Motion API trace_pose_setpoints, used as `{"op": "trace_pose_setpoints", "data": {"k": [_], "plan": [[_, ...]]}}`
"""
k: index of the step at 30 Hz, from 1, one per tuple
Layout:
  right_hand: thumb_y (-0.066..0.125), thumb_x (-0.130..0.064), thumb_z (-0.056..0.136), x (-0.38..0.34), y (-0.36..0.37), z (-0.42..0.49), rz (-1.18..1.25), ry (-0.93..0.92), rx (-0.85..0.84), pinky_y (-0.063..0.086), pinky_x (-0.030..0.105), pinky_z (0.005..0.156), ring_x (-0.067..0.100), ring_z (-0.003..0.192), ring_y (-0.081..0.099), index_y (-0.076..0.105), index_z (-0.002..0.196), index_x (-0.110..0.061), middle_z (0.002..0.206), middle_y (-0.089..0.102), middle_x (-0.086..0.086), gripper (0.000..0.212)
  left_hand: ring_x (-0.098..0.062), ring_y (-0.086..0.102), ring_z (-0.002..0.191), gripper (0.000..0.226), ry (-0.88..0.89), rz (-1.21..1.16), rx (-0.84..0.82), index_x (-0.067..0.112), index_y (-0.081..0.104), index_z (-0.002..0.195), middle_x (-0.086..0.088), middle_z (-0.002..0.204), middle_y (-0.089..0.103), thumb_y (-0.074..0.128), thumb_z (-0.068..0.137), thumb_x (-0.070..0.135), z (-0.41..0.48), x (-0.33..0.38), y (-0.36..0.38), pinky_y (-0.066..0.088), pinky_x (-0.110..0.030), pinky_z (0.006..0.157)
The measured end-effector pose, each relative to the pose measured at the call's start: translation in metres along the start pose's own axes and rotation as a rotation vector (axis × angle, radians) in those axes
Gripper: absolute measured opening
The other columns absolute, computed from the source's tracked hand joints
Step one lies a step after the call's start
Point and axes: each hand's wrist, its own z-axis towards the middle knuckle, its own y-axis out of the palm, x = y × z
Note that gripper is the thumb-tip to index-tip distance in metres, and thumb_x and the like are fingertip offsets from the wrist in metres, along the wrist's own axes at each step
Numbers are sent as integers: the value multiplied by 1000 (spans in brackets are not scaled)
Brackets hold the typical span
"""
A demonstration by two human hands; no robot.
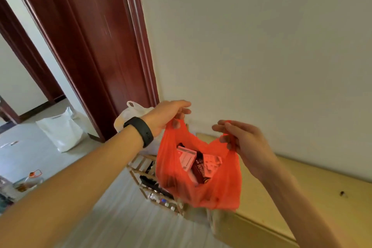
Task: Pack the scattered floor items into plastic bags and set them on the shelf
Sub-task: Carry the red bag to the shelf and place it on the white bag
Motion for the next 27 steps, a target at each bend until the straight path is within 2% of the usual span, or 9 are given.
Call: {"op": "trace_pose_setpoints", "data": {"k": [3, 6, 11, 14, 18, 21, 27], "plan": [[52, -11, 99, -20, 31, 55, -14, -66, 55, 42, 23, 55, 13, 64, 61, 64, 112, -2, 98, 76, 5, 21, -6, 46, 47, 25, 42, -32, -27, 6, 64, 105, 6, 62, 62, 65, 92, 28, 51, 24, -35, 42, -21, 42], [53, -12, 98, -42, 64, 107, 10, -134, 150, 41, 24, 56, 11, 64, 61, 65, 112, -1, 97, 76, 5, 21, -9, 44, 45, 27, 62, -57, -80, 5, 66, 101, 3, 58, 55, 64, 92, 30, 100, 53, -72, 39, -20, 40], [54, -11, 97, -82, 118, 179, 89, -240, 304, 41, 23, 56, 9, 61, 61, 67, 109, -1, 94, 77, 5, 20, -13, 46, 45, 27, 137, -34, -206, 5, 65, 97, 3, 56, 51, 63, 91, 31, 177, 110, -131, 42, -26, 50], [58, -15, 95, -104, 141, 213, 120, -304, 354, 43, 24, 58, 9, 62, 61, 68, 105, -2, 95, 77, 6, 19, -12, 44, 42, 24, 212, -73, -218, 9, 63, 100, 3, 55, 52, 64, 91, 30, 218, 145, -153, 40, -28, 51], [58, -15, 94, -121, 164, 254, 86, -353, 328, 45, 23, 57, 11, 61, 59, 70, 103, -3, 93, 76, 5, 19, -11, 32, 38, 20, 238, -185, -169, 15, 61, 96, 6, 54, 51, 62, 90, 34, 269, 176, -187, 33, -24, 47], [58, -16, 94, -116, 176, 290, 60, -346, 304, 45, 26, 59, 13, 63, 58, 70, 103, -2, 93, 76, 8, 21, -10, 27, 37, 17, 232, -172, -144, 18, 59, 93, 5, 59, 51, 61, 91, 35, 303, 177, -213, 29, -25, 46], [60, -20, 92, -76, 198, 365, 76, -227, 227, 44, 29, 61, 15, 63, 56, 69, 102, 1, 96, 75, 12, 25, -9, 32, 39, 28, 202, -56, -87, 6, 67, 100, 8, 44, 46, 64, 91, 33, 373, 144, -246, 31, -25, 46]]}}
